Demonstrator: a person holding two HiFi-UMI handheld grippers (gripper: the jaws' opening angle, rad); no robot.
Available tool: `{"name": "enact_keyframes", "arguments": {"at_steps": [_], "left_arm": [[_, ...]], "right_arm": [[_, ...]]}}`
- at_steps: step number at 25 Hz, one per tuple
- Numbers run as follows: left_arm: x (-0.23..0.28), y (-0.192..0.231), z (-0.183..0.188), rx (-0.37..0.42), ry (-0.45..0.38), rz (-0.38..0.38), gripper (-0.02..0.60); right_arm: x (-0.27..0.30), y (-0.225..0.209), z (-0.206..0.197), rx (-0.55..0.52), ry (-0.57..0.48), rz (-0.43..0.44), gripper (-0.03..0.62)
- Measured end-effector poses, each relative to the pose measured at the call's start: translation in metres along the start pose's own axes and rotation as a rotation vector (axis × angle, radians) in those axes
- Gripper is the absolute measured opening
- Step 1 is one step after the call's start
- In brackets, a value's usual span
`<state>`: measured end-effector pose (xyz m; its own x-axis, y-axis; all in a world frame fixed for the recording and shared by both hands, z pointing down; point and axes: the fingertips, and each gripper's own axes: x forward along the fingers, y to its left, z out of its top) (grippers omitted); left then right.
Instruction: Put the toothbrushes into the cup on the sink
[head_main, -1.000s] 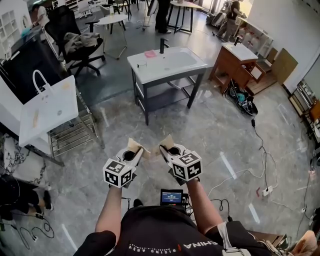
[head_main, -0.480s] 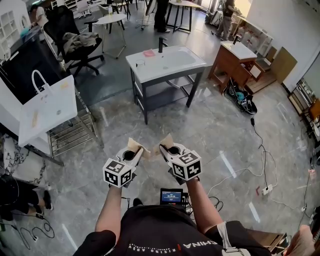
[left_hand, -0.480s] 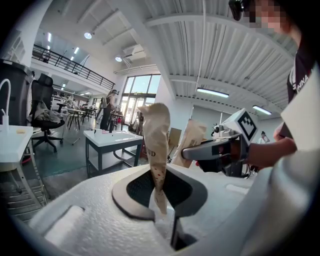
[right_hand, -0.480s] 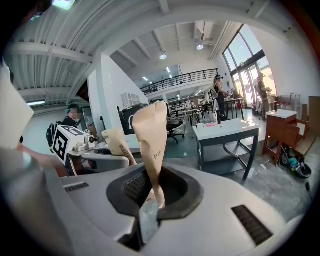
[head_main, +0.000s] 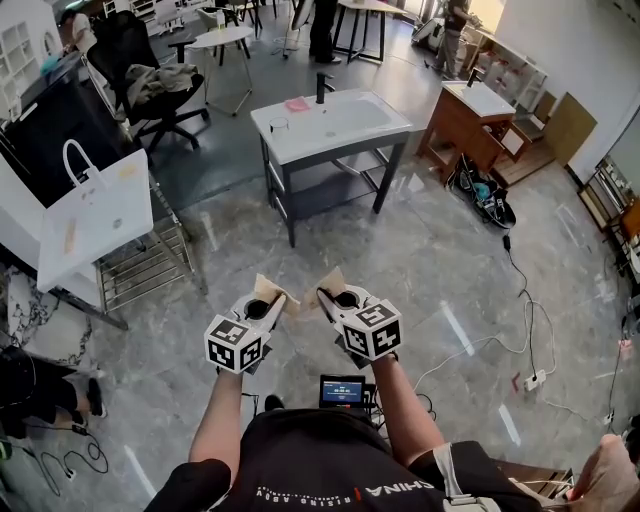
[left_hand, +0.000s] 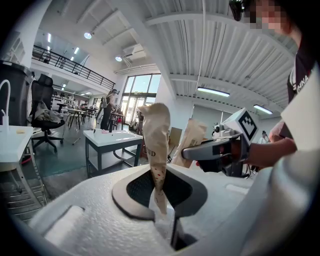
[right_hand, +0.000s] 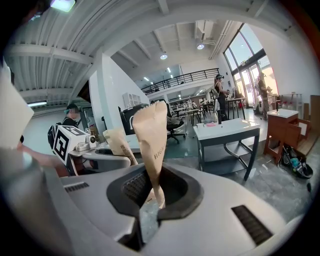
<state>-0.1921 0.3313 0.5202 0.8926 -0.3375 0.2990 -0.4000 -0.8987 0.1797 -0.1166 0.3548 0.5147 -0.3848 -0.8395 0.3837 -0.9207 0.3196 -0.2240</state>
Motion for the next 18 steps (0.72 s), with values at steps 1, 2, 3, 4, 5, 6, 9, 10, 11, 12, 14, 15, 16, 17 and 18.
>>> {"name": "enact_keyframes", "arguments": {"at_steps": [1, 2, 3, 4, 5, 6, 9, 10, 11, 12, 14, 15, 16, 17, 18], "left_arm": [[0.002, -0.001, 0.0, 0.0, 0.001, 0.001, 0.037], [0.004, -0.002, 0.001, 0.0, 0.001, 0.003, 0.037], [0.006, -0.003, 0.002, 0.0, 0.001, 0.004, 0.037], [0.008, -0.005, 0.002, 0.001, 0.001, 0.006, 0.037], [0.011, -0.006, 0.003, 0.001, 0.001, 0.007, 0.037], [0.014, -0.008, 0.003, 0.002, 0.001, 0.01, 0.037], [0.022, -0.012, 0.003, 0.006, 0.004, 0.022, 0.037], [0.024, -0.014, 0.003, 0.007, 0.005, 0.027, 0.037], [0.027, -0.016, 0.003, 0.007, 0.006, 0.032, 0.037], [0.029, -0.017, 0.003, 0.007, 0.007, 0.038, 0.037], [0.031, -0.02, 0.003, 0.006, 0.006, 0.051, 0.037], [0.032, -0.022, 0.003, 0.005, 0.008, 0.057, 0.037], [0.033, -0.023, 0.001, 0.004, 0.012, 0.062, 0.037], [0.034, -0.025, -0.002, 0.003, 0.017, 0.066, 0.037], [0.036, -0.025, -0.004, 0.001, 0.023, 0.068, 0.037]], "right_arm": [[-0.001, -0.002, 0.0, 0.0, 0.0, 0.001, 0.038], [-0.002, -0.004, 0.0, -0.001, 0.001, 0.003, 0.038], [-0.003, -0.006, 0.001, -0.001, 0.001, 0.005, 0.038], [-0.005, -0.009, 0.0, -0.002, 0.002, 0.007, 0.038], [-0.006, -0.011, 0.0, -0.002, 0.002, 0.009, 0.038], [-0.008, -0.014, 0.0, -0.003, 0.001, 0.011, 0.038], [-0.012, -0.023, -0.002, -0.005, 0.001, 0.021, 0.038], [-0.014, -0.026, -0.003, -0.005, 0.001, 0.025, 0.038], [-0.015, -0.03, -0.004, -0.004, 0.001, 0.029, 0.038], [-0.017, -0.033, -0.005, -0.004, 0.001, 0.032, 0.038], [-0.02, -0.038, -0.006, -0.006, 0.002, 0.041, 0.038], [-0.021, -0.04, -0.007, -0.007, 0.003, 0.046, 0.038], [-0.022, -0.042, -0.009, -0.006, 0.006, 0.05, 0.038], [-0.023, -0.044, -0.011, -0.005, 0.008, 0.053, 0.038], [-0.023, -0.047, -0.012, -0.002, 0.009, 0.055, 0.038]]}}
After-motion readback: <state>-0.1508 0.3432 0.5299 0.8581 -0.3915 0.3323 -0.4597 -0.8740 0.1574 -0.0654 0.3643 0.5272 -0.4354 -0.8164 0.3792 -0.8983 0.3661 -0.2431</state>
